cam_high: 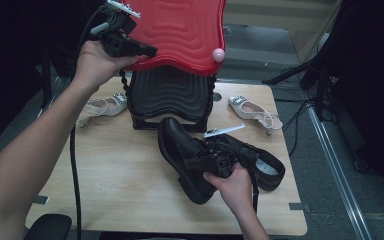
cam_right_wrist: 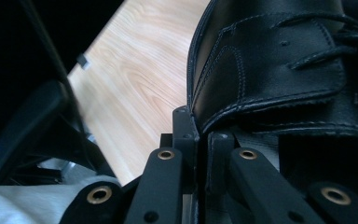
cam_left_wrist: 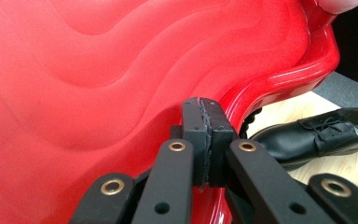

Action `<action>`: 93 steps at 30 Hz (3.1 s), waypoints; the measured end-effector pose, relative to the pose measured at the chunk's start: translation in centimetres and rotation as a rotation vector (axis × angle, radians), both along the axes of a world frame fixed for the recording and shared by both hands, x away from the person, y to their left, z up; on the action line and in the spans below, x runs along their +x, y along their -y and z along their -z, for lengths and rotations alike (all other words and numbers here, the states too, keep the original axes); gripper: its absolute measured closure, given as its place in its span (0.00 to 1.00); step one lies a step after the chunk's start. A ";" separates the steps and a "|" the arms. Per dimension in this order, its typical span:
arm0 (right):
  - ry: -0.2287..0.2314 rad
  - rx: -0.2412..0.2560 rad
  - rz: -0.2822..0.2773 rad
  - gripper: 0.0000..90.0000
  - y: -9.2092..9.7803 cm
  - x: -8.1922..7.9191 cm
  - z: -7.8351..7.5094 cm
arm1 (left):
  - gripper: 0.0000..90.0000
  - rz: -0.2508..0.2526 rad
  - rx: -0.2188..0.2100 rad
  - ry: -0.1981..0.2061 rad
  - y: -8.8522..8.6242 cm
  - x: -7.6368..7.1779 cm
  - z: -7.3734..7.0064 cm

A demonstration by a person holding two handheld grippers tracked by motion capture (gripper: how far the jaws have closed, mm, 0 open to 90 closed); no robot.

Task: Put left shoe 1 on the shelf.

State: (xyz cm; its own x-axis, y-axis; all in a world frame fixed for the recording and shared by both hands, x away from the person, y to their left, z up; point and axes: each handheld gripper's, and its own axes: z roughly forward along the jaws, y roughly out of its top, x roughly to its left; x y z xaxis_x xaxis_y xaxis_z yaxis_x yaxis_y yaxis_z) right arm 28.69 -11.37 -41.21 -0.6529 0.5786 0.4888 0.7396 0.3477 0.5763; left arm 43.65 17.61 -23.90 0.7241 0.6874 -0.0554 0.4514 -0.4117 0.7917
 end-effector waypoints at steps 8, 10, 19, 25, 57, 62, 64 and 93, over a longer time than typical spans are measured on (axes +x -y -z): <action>0.070 0.011 -0.001 0.97 -0.8 0.8 -3.3 | 1.00 -0.008 -0.023 -0.009 -0.3 -0.1 0.2; 0.089 0.011 0.007 0.97 -1.0 1.2 -4.0 | 1.00 -0.011 -0.025 -0.012 -0.2 -0.1 0.2; 0.154 0.001 0.040 0.97 -2.8 4.4 -5.9 | 1.00 -0.009 -0.001 -0.010 0.5 -0.7 0.0; 0.204 -0.026 0.064 0.97 -4.7 6.4 -5.9 | 1.00 -0.005 -0.005 0.000 0.4 -0.8 0.1; 0.429 -0.058 0.189 0.96 -13.2 11.4 -3.8 | 1.00 -0.006 -0.022 -0.016 0.1 -0.8 0.2; 0.391 -0.072 0.171 0.90 -13.8 11.8 -2.6 | 1.00 -0.012 -0.020 -0.012 0.1 -0.9 0.2; 0.393 -0.083 0.176 0.86 -14.2 11.7 -2.6 | 1.00 -0.008 -0.017 -0.009 0.1 -0.9 0.2; 0.463 -0.058 0.018 1.00 -8.9 4.7 -4.4 | 1.00 -0.013 -0.017 0.001 0.2 -0.9 0.3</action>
